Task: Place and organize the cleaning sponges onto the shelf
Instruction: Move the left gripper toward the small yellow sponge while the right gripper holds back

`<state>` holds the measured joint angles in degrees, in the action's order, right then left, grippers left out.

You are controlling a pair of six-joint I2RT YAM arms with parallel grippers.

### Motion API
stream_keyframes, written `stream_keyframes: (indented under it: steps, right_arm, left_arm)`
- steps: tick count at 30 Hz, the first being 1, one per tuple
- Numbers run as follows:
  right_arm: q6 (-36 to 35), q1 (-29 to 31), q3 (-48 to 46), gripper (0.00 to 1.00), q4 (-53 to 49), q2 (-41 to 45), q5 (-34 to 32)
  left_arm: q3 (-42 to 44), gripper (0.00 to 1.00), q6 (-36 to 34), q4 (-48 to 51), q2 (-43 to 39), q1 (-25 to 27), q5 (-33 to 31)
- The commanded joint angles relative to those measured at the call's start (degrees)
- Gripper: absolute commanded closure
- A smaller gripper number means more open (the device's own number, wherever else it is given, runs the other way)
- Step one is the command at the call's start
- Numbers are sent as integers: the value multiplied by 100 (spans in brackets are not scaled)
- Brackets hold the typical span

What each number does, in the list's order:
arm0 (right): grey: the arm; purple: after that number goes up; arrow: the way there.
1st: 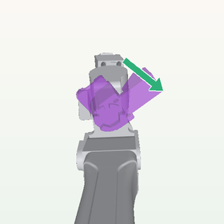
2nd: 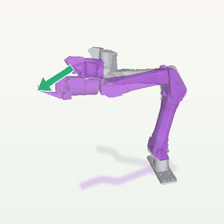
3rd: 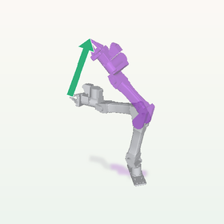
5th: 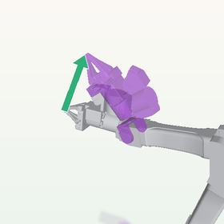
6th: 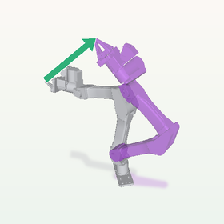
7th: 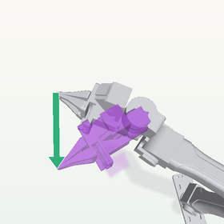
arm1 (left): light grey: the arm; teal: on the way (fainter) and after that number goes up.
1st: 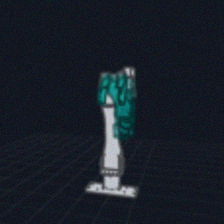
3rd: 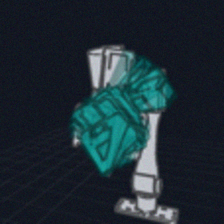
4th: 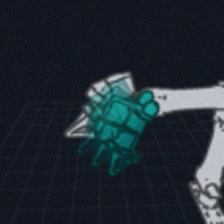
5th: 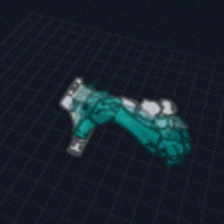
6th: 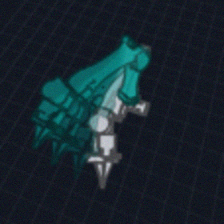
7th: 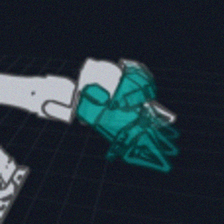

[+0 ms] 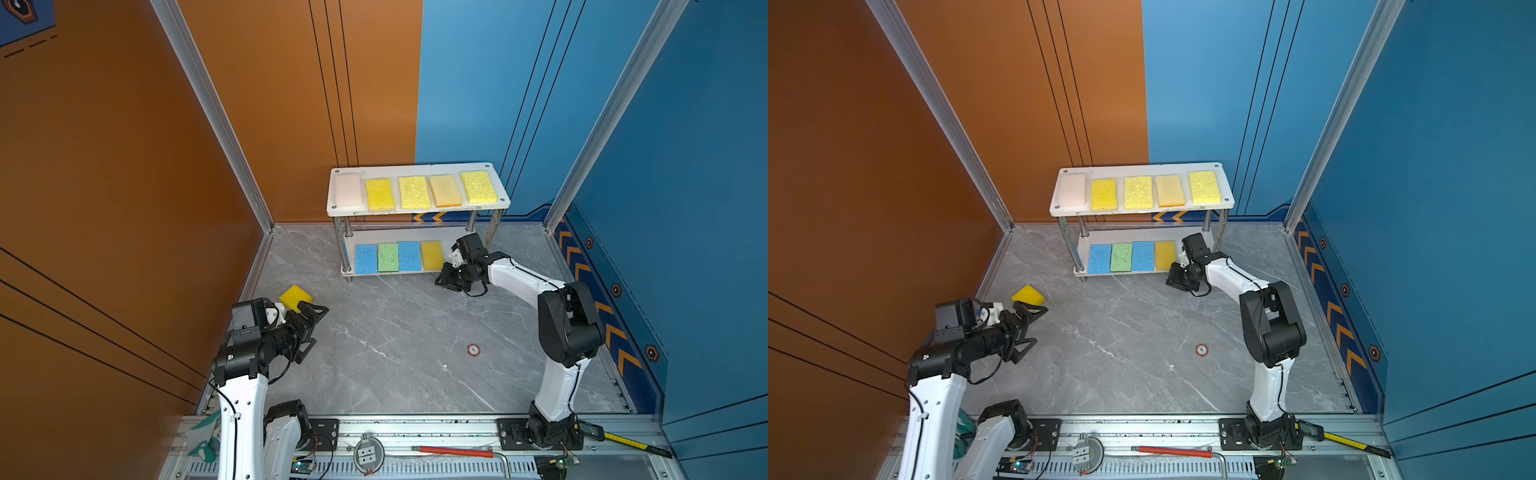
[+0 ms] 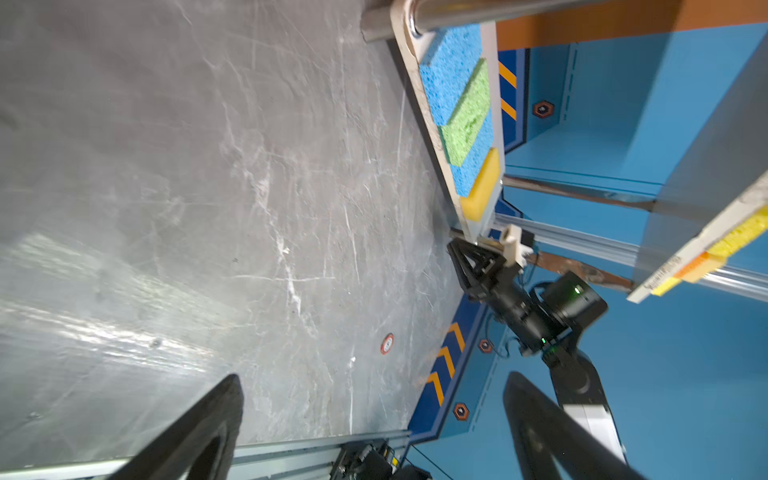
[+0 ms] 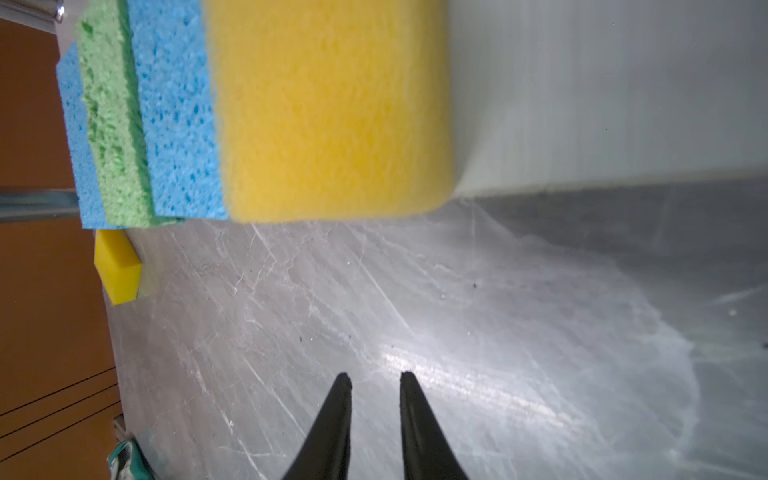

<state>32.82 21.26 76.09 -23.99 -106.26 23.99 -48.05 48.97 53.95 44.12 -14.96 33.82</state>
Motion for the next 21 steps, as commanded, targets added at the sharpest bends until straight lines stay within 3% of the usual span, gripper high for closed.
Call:
stream_keyframes:
  steps: [1,8,18,21]
  right_arm:
    - [176,196,-351,71,237,544,175]
    - [123,198,-687,52,-81,1399,381]
    - [-128,125,-912,50,-503,1981,580]
    - [-102,116,-997,50,-502,2053,628]
  left_arm:
    - [-229,2,-405,367,396,37,-1459]
    - [-401,2,-257,-12,1202,9,-2252]
    - [-361,0,-159,-1041,2459,-347,-2151]
    - [-295,4,-107,-1481,2792,-442,-2119]
